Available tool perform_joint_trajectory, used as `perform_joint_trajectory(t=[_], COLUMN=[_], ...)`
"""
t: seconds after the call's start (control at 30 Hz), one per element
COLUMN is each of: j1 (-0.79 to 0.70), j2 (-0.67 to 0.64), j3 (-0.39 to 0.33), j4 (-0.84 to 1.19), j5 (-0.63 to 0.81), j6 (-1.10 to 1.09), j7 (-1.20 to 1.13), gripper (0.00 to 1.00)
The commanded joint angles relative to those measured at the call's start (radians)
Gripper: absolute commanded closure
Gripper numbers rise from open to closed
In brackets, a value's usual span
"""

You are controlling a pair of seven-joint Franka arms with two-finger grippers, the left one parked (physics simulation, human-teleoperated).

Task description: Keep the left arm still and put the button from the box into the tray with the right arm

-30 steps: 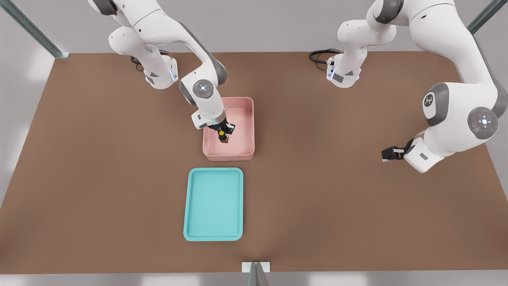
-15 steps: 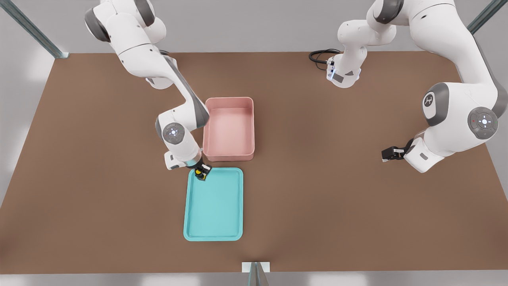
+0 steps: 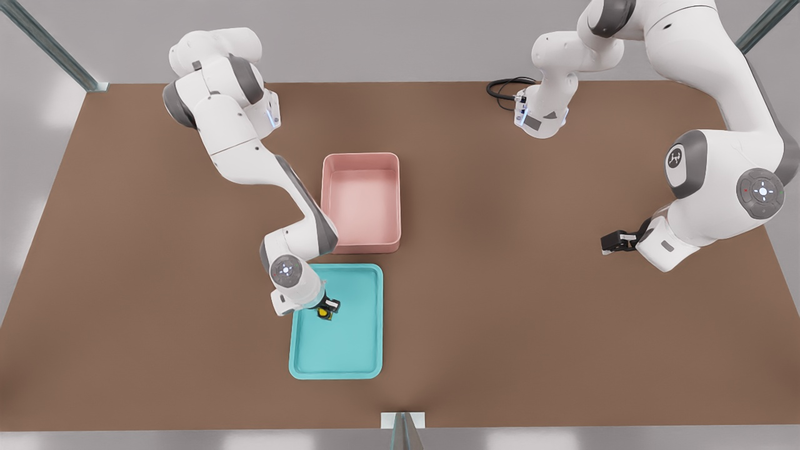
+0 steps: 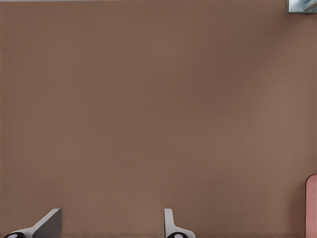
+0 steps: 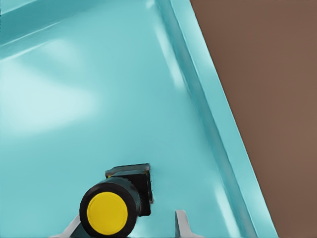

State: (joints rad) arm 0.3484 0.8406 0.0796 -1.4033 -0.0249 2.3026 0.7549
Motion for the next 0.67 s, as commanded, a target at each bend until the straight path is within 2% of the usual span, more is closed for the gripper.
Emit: perform_joint_trajectory(t=[0.0, 0.2, 0.23, 0.27, 0.33, 0.37, 0.4, 0.63], j1=[0.0, 0.003, -0.032, -0.074, -0.114, -0.117, -0.115, -0.111], j2=[-0.005, -0.342, -0.368, -0.46, -0.676, -0.721, -0.718, -0.709], j3=[0.002, 0.057, 0.025, -0.086, -0.211, -0.235, -0.225, -0.224], j4=[0.001, -0.003, -0.006, -0.066, -0.272, -0.293, -0.247, -0.241], j5=[0.0, -0.001, 0.002, 0.014, 0.049, 0.043, 0.037, 0.033], j6=[-0.003, -0.393, -0.455, -0.488, -0.482, -0.511, -0.62, -0.62], j7=[-0.126, -0.158, -0.34, -0.572, -0.755, -0.717, -0.672, -0.671], gripper=[0.0, 0.0, 0.0, 0.0, 0.0, 0.0, 0.0, 0.0])
